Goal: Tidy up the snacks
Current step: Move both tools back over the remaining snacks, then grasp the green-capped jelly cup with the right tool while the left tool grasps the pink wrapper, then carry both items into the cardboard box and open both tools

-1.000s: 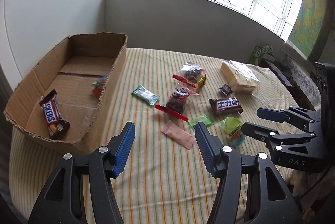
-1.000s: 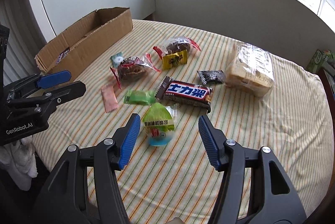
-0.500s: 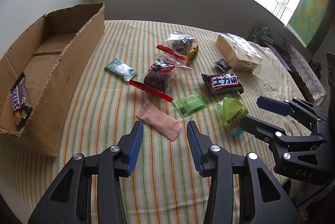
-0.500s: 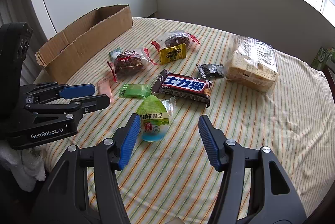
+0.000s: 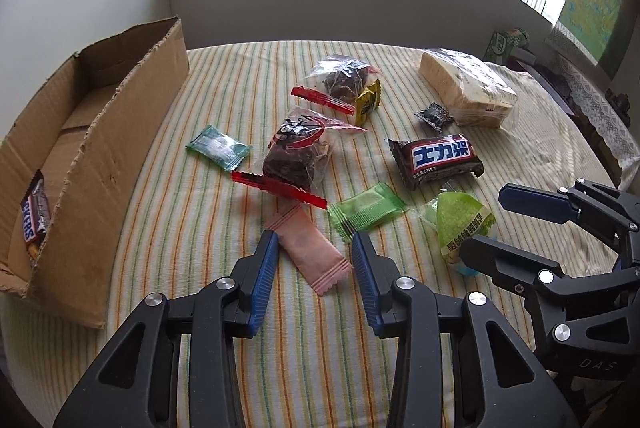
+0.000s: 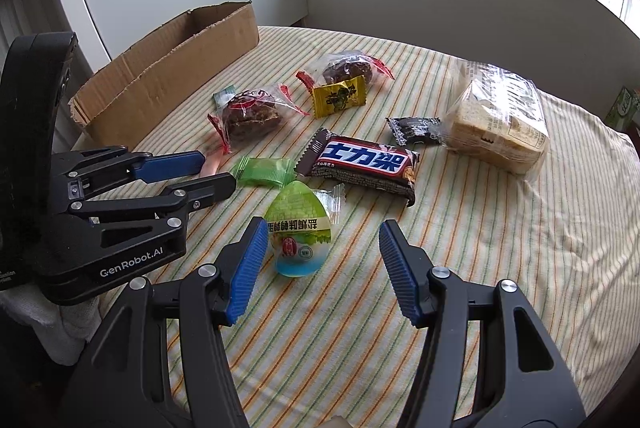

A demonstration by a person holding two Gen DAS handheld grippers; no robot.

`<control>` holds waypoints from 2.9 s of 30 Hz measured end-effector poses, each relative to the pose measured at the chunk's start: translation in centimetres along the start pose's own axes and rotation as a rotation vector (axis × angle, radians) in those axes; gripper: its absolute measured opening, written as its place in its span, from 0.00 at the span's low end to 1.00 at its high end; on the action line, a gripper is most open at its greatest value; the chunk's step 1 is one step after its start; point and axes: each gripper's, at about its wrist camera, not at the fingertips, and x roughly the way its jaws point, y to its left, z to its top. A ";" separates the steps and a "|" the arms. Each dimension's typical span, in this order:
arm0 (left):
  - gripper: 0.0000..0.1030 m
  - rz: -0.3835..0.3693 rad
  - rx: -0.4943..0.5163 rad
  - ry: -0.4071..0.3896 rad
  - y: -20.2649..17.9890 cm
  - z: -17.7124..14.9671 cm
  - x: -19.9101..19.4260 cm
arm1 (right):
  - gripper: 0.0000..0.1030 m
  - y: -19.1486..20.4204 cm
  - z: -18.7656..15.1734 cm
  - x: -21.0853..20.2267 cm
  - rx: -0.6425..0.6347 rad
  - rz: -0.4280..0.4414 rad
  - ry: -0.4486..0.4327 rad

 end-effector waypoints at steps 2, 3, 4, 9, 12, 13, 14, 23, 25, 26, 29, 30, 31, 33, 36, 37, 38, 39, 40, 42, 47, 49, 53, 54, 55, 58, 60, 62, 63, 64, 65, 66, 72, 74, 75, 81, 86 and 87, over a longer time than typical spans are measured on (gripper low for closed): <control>0.28 0.000 -0.005 -0.002 0.2 0.0 0.0 | 0.59 0.4 0.1 0.4 -0.008 -0.001 0.007; 0.25 0.001 -0.005 -0.004 0.3 0.0 0.1 | 0.59 0.5 0.2 0.6 -0.011 -0.003 0.010; 0.23 -0.003 -0.010 -0.005 0.5 0.0 0.1 | 0.59 0.7 0.3 0.8 -0.013 -0.005 0.011; 0.09 -0.013 -0.028 -0.007 1.5 0.0 0.0 | 0.54 1.2 0.6 1.6 -0.029 -0.024 0.023; 0.07 -0.024 -0.034 -0.007 1.8 -0.1 0.0 | 0.35 1.0 0.5 1.8 -0.024 -0.030 0.039; 0.06 -0.025 -0.033 -0.008 1.8 -0.2 -0.1 | 0.35 0.9 0.5 1.8 -0.025 -0.031 0.039; 0.06 -0.025 -0.032 -0.008 1.9 -0.3 -0.1 | 0.35 0.8 0.5 1.7 -0.024 -0.028 0.040; 0.04 -0.034 -0.048 -0.018 2.5 -0.5 -0.7 | 0.34 0.1 0.0 0.3 0.008 -0.019 0.022; 0.04 -0.032 -0.051 -0.027 2.5 -0.5 -1.1 | 0.33 0.2 0.2 -0.2 0.009 -0.018 0.011; 0.04 -0.035 -0.053 -0.033 2.5 -0.5 -1.3 | 0.33 0.2 0.3 -0.5 0.006 -0.019 0.005; 0.04 -0.032 -0.048 -0.062 2.4 -0.4 -2.2 | 0.33 0.5 0.6 -1.4 -0.005 -0.022 -0.019; 0.04 -0.031 -0.049 -0.073 2.4 -0.4 -2.5 | 0.33 0.7 0.7 -1.7 -0.007 -0.022 -0.027; 0.04 -0.039 -0.053 -0.082 2.5 -0.3 -2.8 | 0.33 0.8 0.9 -2.0 -0.009 -0.021 -0.035; 0.04 -0.046 -0.062 -0.101 2.6 -0.1 -3.5 | 0.33 1.2 1.3 -2.6 -0.014 -0.021 -0.052; 0.04 -0.042 -0.065 -0.143 2.9 0.2 -4.8 | 0.33 1.7 2.2 -3.3 -0.019 -0.012 -0.076; 0.04 -0.043 -0.070 -0.158 3.2 0.3 -5.3 | 0.33 1.9 2.7 -3.6 -0.022 -0.007 -0.085; 0.04 -0.041 -0.077 -0.174 3.6 0.5 -5.7 | 0.33 2.2 3.1 -3.8 -0.026 0.001 -0.095; 0.04 -0.038 -0.082 -0.189 3.9 0.6 -6.2 | 0.33 2.4 3.6 -4.1 -0.028 0.012 -0.106; 0.04 -0.030 -0.089 -0.202 4.2 0.8 -6.6 | 0.33 2.6 4.1 -4.3 -0.029 0.021 -0.114; 0.04 -0.029 -0.111 -0.224 5.2 1.0 -7.2 | 0.33 3.1 5.1 -4.8 -0.033 0.042 -0.133; 0.04 -0.007 -0.148 -0.255 7.2 1.1 -8.0 | 0.33 4.4 7.0 -5.7 -0.049 0.060 -0.186; 0.04 -0.003 -0.160 -0.259 7.9 0.9 -8.2 | 0.33 4.9 7.4 -5.8 -0.053 0.067 -0.191; 0.04 0.001 -0.169 -0.263 8.7 0.7 -8.5 | 0.33 5.5 7.8 -5.5 -0.072 0.071 -0.194; 0.04 0.001 -0.170 -0.265 8.8 0.6 -8.6 | 0.33 5.6 7.8 -5.4 -0.070 0.084 -0.190; 0.04 0.000 -0.174 -0.266 9.0 0.5 -8.7 | 0.33 5.6 7.8 -5.3 -0.062 0.108 -0.184; 0.04 -0.003 -0.182 -0.269 9.4 0.6 -8.9 | 0.33 5.3 8.0 -5.5 -0.030 0.189 -0.183; 0.04 0.000 -0.188 -0.271 9.7 0.6 -8.9 | 0.33 5.5 8.3 -5.7 -0.039 0.195 -0.193; 0.04 0.005 -0.196 -0.274 10.0 0.6 -9.0 | 0.33 6.0 8.8 -5.7 -0.044 0.208 -0.191; 0.04 0.008 -0.203 -0.274 10.3 0.6 -9.1 | 0.33 6.1 9.2 -5.7 -0.039 0.225 -0.188; 0.04 0.011 -0.211 -0.275 10.6 0.5 -9.1 | 0.33 6.4 9.7 -5.5 -0.034 0.238 -0.187; 0.04 0.015 -0.220 -0.277 11.0 0.5 -9.2 | 0.33 6.7 10.2 -5.3 -0.035 0.243 -0.188; 0.04 0.023 -0.228 -0.280 11.4 0.5 -9.2 | 0.33 7.1 10.7 -5.1 -0.042 0.244 -0.191; 0.04 0.044 -0.299 -0.279 14.4 0.3 -9.1 | 0.33 9.9 14.4 -2.0 -0.056 0.337 -0.145; 0.04 0.047 -0.319 -0.282 15.3 0.2 -9.2 | 0.33 10.8 15.6 -0.4 -0.041 0.371 -0.116; 0.04 0.050 -0.328 -0.285 15.7 0.1 -9.3 | 0.33 11.2 16.0 0.4 -0.034 0.395 -0.102; 0.04 0.063 -0.366 -0.284 17.5 0.1 -9.2 | 0.34 13.9 18.4 4.2 -0.062 0.419 -0.056; 0.06 0.080 -0.383 -0.286 18.3 0.2 -9.1 | 0.47 15.0 19.7 6.6 -0.063 0.399 -0.037; 0.12 0.083 -0.383 -0.285 18.3 0.2 -9.1 | 0.53 15.1 19.8 6.7 -0.063 0.392 -0.044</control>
